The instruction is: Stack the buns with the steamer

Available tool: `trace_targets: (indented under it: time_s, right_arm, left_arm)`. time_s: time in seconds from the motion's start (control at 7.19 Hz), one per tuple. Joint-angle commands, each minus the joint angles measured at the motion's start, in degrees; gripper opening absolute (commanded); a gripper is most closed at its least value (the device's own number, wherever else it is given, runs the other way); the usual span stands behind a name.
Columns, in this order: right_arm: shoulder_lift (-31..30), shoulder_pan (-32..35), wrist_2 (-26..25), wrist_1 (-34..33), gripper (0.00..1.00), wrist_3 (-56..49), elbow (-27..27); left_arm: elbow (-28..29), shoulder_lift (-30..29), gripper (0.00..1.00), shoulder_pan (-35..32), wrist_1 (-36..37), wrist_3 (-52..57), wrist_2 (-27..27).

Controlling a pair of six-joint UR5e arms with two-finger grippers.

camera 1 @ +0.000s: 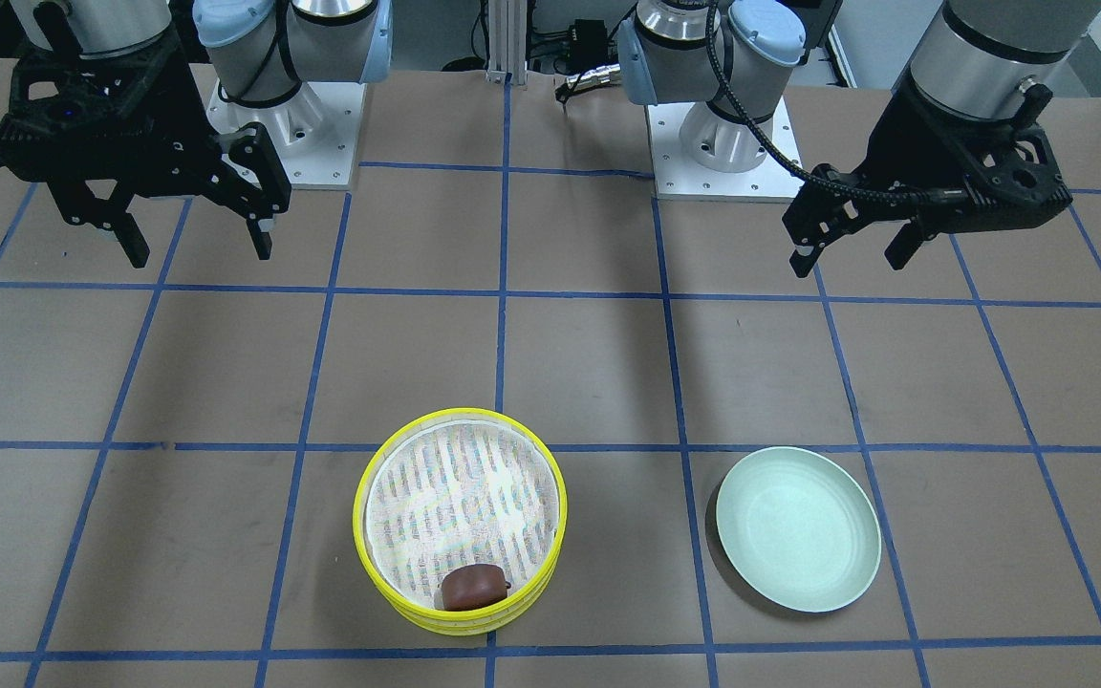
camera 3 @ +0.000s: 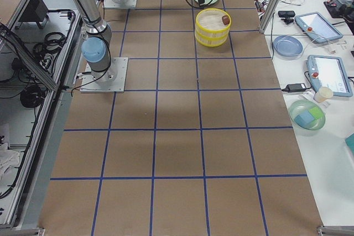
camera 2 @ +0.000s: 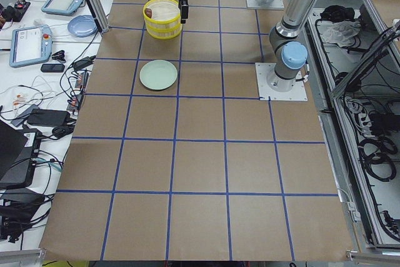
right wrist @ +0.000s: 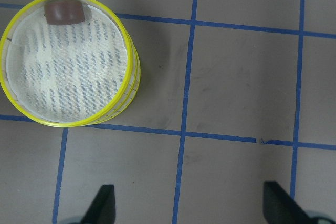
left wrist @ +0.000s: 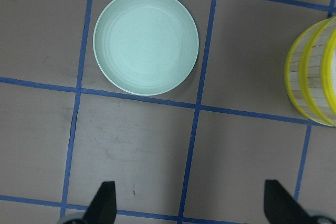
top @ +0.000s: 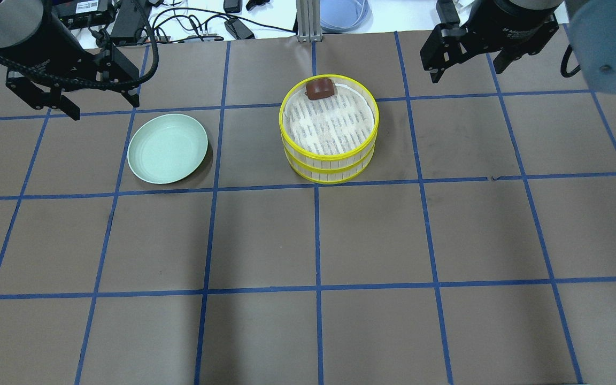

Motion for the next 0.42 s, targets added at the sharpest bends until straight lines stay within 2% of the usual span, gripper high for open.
trace_targets:
  time_s: [0.0, 0.28]
  right_arm:
    - [0.88, 0.05, -4.24, 0.29, 1.0, 0.09, -0.25]
    - [0.97, 0.14, -3.46, 0.3, 1.0, 0.35, -0.43]
  left_arm:
    - [-0.1, 0.01, 1.0, 0.0, -0.2, -0.02, 0.09]
    - [-1.05, 0.53, 1.0, 0.0, -0.47, -0.02, 0.17]
